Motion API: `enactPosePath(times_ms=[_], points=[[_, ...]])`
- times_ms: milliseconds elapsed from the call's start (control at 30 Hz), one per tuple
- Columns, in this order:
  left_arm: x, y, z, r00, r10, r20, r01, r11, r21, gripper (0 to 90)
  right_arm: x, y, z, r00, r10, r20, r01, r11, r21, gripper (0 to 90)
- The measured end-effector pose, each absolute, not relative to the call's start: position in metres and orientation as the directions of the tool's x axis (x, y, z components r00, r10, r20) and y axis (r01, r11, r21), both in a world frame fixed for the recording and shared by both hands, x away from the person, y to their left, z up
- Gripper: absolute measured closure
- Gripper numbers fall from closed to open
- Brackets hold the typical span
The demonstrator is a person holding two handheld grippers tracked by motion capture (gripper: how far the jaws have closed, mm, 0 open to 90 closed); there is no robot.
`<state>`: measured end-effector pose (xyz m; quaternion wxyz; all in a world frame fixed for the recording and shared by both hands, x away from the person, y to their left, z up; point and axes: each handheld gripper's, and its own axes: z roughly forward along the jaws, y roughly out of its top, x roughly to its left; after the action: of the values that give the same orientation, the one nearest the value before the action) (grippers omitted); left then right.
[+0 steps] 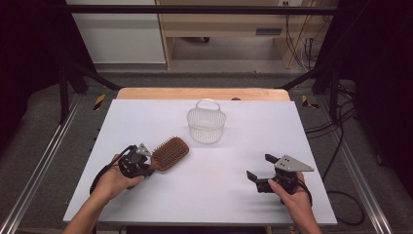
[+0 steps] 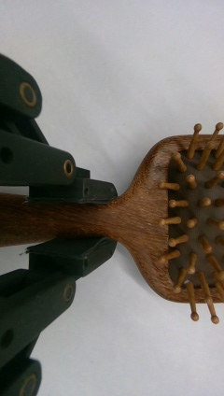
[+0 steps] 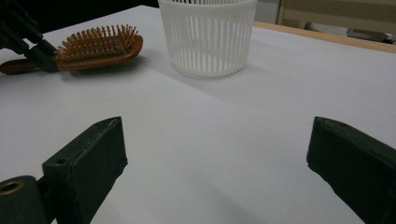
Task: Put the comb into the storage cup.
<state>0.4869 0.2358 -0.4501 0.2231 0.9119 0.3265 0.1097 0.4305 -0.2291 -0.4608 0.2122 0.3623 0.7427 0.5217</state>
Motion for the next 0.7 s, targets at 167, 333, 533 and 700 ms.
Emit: enactPosePath(times_ms=[167,333,533,700], points=[[0.475,0.226,-0.442,0.762,0.640,0.094,0.485,-0.662,0.571,72.5,0.428,-0.221,-0.457,-0.654,0.752,0.086,0.328,0.180,0.927,5.0],[0.467,0.211,-0.438,0.758,0.643,0.111,0.436,-0.625,0.647,72.5,0.431,-0.207,-0.449,-0.673,0.726,0.139,0.358,0.157,0.920,5.5],[0.458,0.187,-0.437,0.766,0.628,0.138,0.378,-0.614,0.693,72.5,0.440,-0.191,-0.444,-0.679,0.704,0.206,0.379,0.096,0.920,6.5],[0.454,0.171,-0.436,0.775,0.614,0.149,0.347,-0.611,0.711,72.5,0.446,-0.176,-0.440,-0.687,0.686,0.240,0.394,0.074,0.916,8.0]])
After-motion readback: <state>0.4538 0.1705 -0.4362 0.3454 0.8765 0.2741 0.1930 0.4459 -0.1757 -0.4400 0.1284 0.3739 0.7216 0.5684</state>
